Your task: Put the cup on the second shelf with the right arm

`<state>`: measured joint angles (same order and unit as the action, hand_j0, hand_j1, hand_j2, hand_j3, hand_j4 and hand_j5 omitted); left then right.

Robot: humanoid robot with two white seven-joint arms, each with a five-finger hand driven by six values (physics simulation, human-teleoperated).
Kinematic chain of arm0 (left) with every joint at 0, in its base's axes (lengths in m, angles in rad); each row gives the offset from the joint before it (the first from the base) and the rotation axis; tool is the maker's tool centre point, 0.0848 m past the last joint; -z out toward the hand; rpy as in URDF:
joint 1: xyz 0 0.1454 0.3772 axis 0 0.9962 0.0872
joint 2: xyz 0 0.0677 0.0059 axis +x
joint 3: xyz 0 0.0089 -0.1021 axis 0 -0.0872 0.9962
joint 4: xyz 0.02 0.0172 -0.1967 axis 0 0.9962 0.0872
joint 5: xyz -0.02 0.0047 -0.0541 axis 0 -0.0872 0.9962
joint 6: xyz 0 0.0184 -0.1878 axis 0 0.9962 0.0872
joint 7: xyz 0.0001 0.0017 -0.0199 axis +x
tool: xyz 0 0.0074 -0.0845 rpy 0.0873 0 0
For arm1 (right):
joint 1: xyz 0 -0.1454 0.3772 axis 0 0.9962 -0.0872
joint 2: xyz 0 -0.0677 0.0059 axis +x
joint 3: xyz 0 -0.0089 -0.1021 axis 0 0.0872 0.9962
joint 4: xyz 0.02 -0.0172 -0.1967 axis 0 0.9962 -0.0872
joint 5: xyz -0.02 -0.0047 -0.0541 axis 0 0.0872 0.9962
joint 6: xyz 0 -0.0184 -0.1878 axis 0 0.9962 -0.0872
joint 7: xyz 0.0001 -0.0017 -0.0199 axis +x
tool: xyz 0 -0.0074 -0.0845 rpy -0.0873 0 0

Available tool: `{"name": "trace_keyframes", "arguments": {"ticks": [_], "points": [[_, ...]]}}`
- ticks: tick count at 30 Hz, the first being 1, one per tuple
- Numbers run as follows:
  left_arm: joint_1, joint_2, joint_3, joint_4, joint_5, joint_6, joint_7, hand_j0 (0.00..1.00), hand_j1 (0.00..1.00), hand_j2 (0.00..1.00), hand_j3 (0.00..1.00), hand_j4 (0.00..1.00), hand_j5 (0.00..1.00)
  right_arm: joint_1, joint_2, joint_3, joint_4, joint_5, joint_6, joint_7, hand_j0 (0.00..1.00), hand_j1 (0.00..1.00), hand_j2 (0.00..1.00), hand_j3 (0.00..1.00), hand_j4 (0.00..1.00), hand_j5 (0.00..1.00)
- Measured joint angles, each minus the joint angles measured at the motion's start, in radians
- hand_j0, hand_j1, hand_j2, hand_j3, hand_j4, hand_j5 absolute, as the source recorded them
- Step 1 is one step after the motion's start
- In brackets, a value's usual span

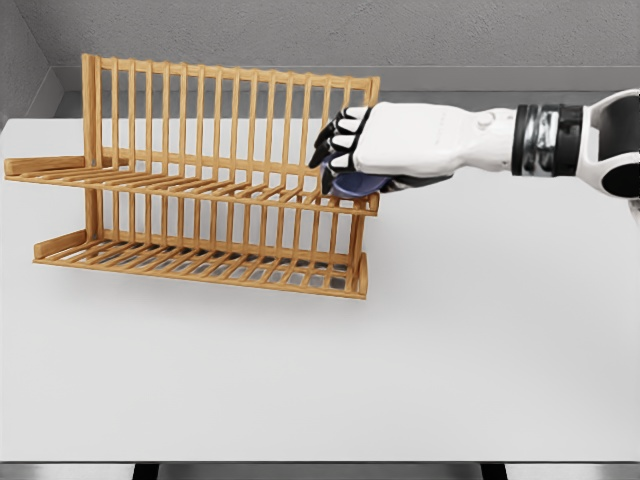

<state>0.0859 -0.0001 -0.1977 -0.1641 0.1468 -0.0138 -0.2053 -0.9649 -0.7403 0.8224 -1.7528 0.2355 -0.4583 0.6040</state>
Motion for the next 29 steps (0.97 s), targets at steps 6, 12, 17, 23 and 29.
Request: {"name": "trace_keyframes", "arguments": {"ticks": [6, 12, 17, 23, 29], "points": [[0.000, 0.000, 0.000, 0.000, 0.000, 0.000, 0.000, 1.00, 1.00, 1.00, 1.00, 1.00, 1.00, -0.003, 0.007, 0.012, 0.000, -0.003, 0.001, 0.003, 1.00, 1.00, 1.00, 1.00, 1.00, 1.00], [0.000, 0.000, 0.000, 0.000, 0.000, 0.000, 0.000, 1.00, 1.00, 1.00, 1.00, 1.00, 1.00, 0.006, -0.009, -0.149, 0.000, -0.004, -0.003, 0.007, 1.00, 1.00, 1.00, 1.00, 1.00, 1.00], [0.000, 0.000, 0.000, 0.000, 0.000, 0.000, 0.000, 1.00, 1.00, 1.00, 1.00, 1.00, 1.00, 0.267, -0.110, -0.360, 0.035, -0.002, -0.015, 0.008, 1.00, 1.00, 1.00, 1.00, 1.00, 1.00], [0.000, 0.000, 0.000, 0.000, 0.000, 0.000, 0.000, 1.00, 1.00, 1.00, 1.00, 1.00, 1.00, 0.552, -0.156, -0.576, 0.091, 0.001, -0.075, 0.008, 1.00, 1.00, 1.00, 1.00, 1.00, 1.00], [0.000, 0.000, 0.000, 0.000, 0.002, 0.000, -0.006, 1.00, 1.00, 1.00, 1.00, 1.00, 1.00, 0.609, -0.162, -0.662, 0.110, -0.001, -0.107, 0.008, 1.00, 1.00, 1.00, 1.00, 1.00, 1.00]]}}
